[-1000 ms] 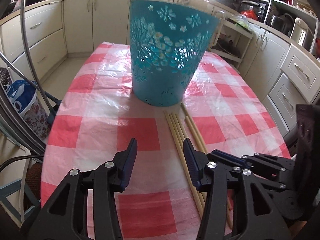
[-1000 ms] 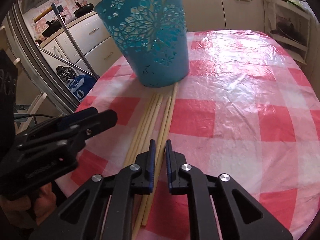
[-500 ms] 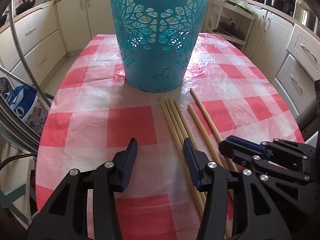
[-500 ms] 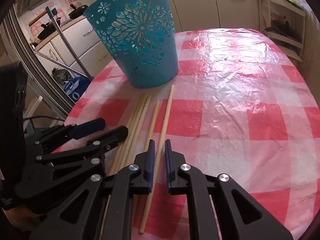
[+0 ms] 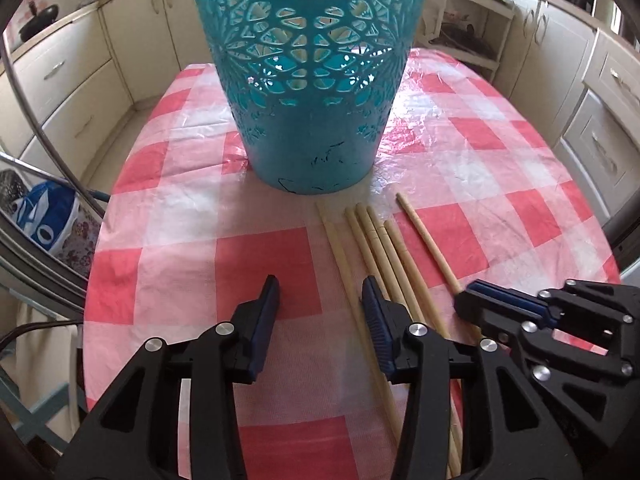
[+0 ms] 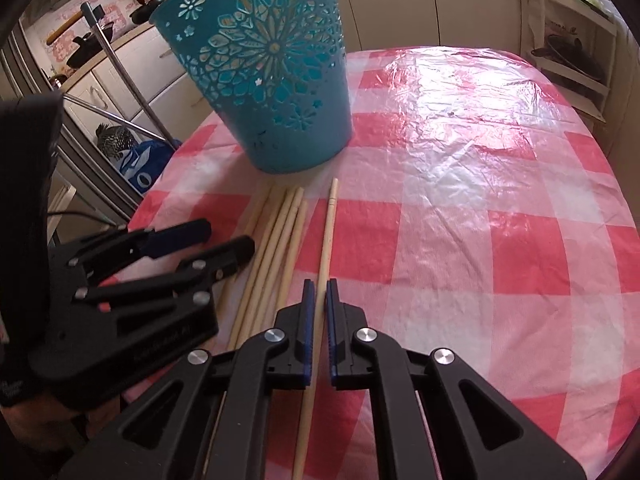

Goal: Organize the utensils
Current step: 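Grasp a chopstick with the right tool while the left tool grasps another, then drop the left tool's chopstick into the basket while the right tool holds its chopstick, then bring the open left tool back toward the chopsticks beside the basket, then lift the chopstick with the right tool over the basket and open to drop it, then bring both open tools down to the chopsticks lying beside the basket, then close the left tool on a wooden chopstick beside the basket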

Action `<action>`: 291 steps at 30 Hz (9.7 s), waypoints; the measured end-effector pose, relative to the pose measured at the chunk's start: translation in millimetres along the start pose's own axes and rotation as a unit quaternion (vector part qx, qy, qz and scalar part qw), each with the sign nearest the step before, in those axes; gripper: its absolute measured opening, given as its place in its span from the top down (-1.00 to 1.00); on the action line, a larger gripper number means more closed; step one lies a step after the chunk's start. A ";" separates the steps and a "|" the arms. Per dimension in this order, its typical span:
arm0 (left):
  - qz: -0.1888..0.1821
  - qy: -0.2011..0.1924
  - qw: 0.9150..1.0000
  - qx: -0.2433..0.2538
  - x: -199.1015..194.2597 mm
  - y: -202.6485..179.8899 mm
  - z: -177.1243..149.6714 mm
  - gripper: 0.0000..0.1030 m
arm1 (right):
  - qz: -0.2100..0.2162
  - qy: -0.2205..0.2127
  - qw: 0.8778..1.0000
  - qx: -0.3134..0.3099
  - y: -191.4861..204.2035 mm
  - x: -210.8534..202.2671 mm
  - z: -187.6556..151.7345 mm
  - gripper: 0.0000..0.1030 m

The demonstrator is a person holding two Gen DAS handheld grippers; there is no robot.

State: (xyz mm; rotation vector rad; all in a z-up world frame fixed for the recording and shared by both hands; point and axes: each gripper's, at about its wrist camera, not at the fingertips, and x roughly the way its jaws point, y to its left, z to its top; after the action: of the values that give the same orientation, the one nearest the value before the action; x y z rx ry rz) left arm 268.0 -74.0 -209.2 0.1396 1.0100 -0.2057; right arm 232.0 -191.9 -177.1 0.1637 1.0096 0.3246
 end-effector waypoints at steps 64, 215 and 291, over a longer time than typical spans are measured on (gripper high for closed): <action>-0.011 -0.353 0.928 -0.114 -116.5 57.1 107.5 0.67 | 0.046 -0.026 0.998 0.042 -20.6 -7.7 -11.6 0.89; -0.011 -0.027 0.999 0.017 6.9 4.1 -1.3 -0.85 | -0.022 -0.059 0.998 0.031 -8.2 -15.4 -21.2 0.83; -0.004 0.009 1.000 0.005 2.3 -25.7 4.0 0.43 | -0.030 -0.048 0.998 0.000 -13.3 -16.4 -17.3 0.82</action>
State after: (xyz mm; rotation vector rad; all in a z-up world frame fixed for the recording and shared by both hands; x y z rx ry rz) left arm 266.4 -100.1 -209.6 0.1473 1.0271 -0.2165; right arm 211.8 -210.3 -176.9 0.1476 0.9178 0.2594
